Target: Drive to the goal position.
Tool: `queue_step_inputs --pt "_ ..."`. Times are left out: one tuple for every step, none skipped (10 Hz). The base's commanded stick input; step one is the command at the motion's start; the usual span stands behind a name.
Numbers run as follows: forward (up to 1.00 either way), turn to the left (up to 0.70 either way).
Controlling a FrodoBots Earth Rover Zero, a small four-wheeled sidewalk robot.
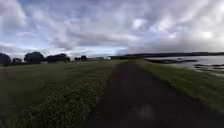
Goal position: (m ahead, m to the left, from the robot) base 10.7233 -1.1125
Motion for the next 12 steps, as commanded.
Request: queue_step_inputs --pt "0.7 0.0" --pt "0.7 0.0" --pt "0.7 0.0" --pt "0.7 0.0" --pt "0.7 0.0" --pt "0.7 0.0" --pt "0.7 0.0" --pt "0.7 0.0" --pt "0.7 0.0" --pt "0.7 0.0" --pt "0.7 0.0" --pt "0.7 0.0"
